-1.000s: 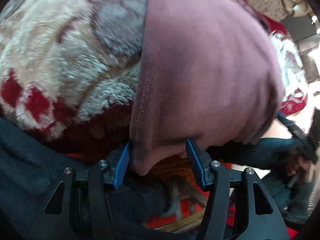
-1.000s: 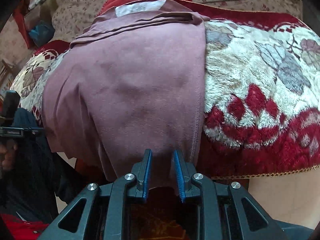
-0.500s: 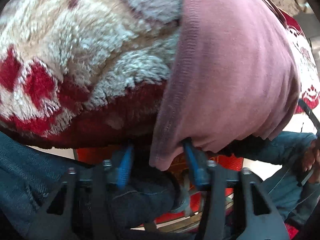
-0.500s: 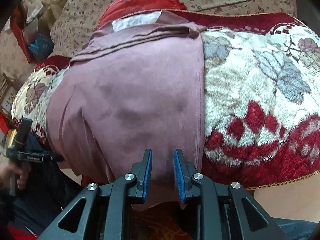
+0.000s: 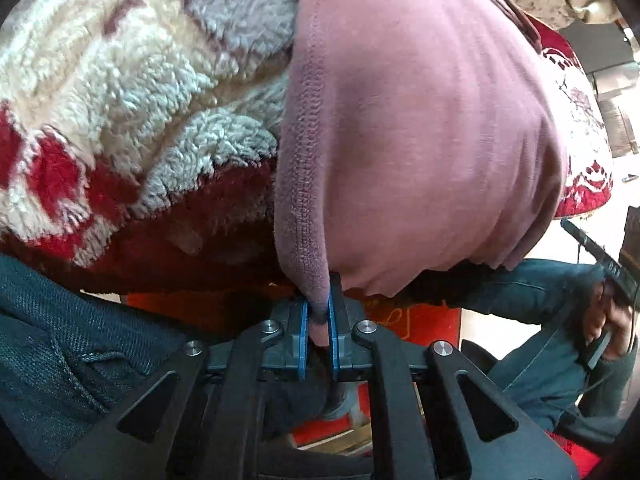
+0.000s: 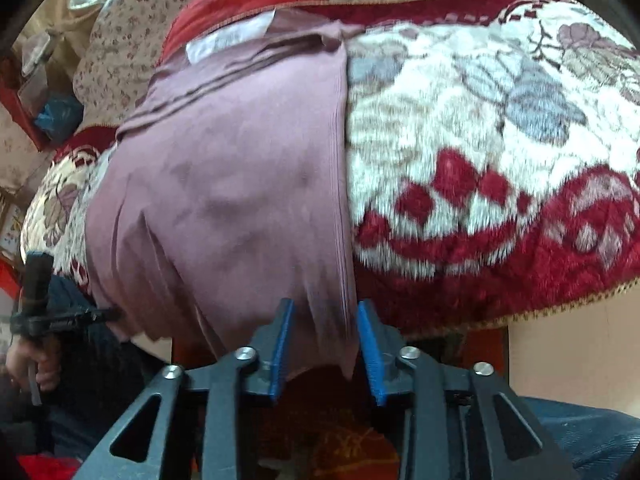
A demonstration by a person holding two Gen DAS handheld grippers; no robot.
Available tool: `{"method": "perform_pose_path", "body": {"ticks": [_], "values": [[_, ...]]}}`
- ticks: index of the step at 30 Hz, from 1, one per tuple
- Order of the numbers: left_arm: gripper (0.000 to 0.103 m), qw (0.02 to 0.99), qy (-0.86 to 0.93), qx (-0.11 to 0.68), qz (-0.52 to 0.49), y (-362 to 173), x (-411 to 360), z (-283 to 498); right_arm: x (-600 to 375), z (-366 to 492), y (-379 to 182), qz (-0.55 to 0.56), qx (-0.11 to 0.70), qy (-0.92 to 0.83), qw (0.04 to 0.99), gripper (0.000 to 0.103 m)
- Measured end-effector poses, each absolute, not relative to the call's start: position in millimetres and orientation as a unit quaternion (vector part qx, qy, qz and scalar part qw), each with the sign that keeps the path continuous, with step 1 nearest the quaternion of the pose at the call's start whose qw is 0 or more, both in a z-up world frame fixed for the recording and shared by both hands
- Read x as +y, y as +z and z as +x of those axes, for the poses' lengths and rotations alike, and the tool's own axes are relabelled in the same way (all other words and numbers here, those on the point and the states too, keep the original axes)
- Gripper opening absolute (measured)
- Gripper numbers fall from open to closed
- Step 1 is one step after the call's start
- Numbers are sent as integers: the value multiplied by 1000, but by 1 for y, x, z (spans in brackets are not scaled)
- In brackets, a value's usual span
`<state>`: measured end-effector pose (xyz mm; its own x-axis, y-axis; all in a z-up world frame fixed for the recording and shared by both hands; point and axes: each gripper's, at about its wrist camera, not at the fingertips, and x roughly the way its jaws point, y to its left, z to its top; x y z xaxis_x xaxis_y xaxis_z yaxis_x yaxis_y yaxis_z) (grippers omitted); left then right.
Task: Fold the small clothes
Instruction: 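Carry the hem over with both grippers and lay it near the collar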
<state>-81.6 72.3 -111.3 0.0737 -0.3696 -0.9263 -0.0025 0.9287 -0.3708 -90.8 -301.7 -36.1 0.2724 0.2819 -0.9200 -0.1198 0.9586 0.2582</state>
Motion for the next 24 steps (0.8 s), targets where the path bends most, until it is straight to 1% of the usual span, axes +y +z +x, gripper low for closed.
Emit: {"method": "perform_pose_path", "body": {"ticks": [5,11,18,20,22,24], "values": [[5,727,-147,657,-132,-109,59,-87,-293,-100,-64,33,640,124,758,38],[5,738,-170,639,-137,-97,60,-91,-281,-91,-78,10,653,134,746,38],[4,738,-166,638,-145,-100,66,-90,-262,-80,-103,-42,676,138,723,38],[4,740,-164,636,-143,-96,71,-91,-262,-79,-99,-39,672,138,727,26],[4,744,-163,632,-143,-93,71,-92,-265,-80,-93,-32,671,133,728,7],[4,745,-163,629,-148,-92,72,-93,-268,-87,-80,-21,671,139,728,5]]}}
